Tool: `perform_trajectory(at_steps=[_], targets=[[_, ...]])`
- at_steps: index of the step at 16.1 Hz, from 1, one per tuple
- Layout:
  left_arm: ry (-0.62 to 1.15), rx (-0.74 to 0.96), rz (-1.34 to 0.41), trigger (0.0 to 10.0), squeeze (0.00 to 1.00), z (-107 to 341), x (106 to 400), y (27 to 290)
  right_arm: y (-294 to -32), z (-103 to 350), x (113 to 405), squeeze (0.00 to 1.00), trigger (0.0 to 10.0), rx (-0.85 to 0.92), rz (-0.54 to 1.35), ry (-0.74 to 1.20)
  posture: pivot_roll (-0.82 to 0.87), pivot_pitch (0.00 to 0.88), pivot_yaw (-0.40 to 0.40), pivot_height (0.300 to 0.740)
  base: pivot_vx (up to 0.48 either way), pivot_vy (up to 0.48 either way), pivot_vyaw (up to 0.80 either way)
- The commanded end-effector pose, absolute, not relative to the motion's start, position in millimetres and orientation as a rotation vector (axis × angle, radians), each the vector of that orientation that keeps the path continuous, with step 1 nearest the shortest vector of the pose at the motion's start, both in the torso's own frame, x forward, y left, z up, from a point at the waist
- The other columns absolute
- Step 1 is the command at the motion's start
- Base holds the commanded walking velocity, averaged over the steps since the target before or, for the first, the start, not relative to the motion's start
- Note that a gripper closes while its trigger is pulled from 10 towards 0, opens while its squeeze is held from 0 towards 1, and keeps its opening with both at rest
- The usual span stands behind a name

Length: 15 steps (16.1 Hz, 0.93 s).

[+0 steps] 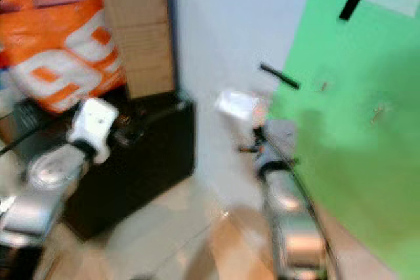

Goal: Hang keys on a hook

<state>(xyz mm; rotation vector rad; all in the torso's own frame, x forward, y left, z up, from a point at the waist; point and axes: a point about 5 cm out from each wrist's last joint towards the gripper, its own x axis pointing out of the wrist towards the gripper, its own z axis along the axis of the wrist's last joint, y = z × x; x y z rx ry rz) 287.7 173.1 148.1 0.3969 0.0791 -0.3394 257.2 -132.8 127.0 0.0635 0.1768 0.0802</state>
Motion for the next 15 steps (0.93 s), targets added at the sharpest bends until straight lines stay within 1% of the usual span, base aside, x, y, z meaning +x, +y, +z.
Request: perform_trajectory(at_steps=[1,3,4,5,6,8,9,13,15], targets=[[0.06,0.395,-0.382,10.0,0.0,152,289,166,-140,130,258,0.0,10.0,0.039,0.071,0.161,-0.02,0.0,0.02,0.74,0.0,0.0,0.0],[0.052,0.406,-0.438,10.0,0.0,154,290,164,-141,131,259,0.0,10.0,0.04,0.08,0.154,-0.02,0.0,0.013,0.74,0.0,0.0,0.0],[0.053,0.417,-0.503,10.0,0.0,156,291,161,-140,135,261,0.0,10.0,0.046,0.101,0.142,-0.02,0.0,0.012,0.74,0.0,0.0,0.0],[0.055,0.417,-0.531,10.0,0.0,157,291,159,-140,136,262,0.0,10.0,0.04,0.107,0.136,-0.01,0.0,0.01,0.74,0.0,0.0,0.0],[0.061,0.424,-0.628,10.0,0.0,157,289,154,-139,140,265,0.0,10.0,0.041,0.115,0.128,-0.01,0.0,0.003,0.74,0.0,0.0,0.0],[0.065,0.404,-0.742,10.0,0.0,158,284,146,-138,146,268,0.0,10.0,0.087,0.131,0.112,-0.01,0.0,-0.003,0.74,0.0,0.0,0.0],[0.072,0.397,-0.807,10.0,0.0,159,282,143,-137,150,269,0.0,10.0,0.148,0.136,0.111,-0.01,0.0,-0.004,0.74,0.0,0.0,0.0],[0.103,0.38,-0.91,10.0,0.0,158,276,141,-138,162,274,0.0,10.0,0.276,0.15,0.123,-0.02,0.0,0.0,0.74,0.0,0.0,0.0],[0.11,0.38,-0.922,10.0,0.0,158,276,142,-143,171,277,0.0,10.0,0.325,0.162,0.127,-0.02,0.0,0.0,0.74,0.0,0.0,0.0]])
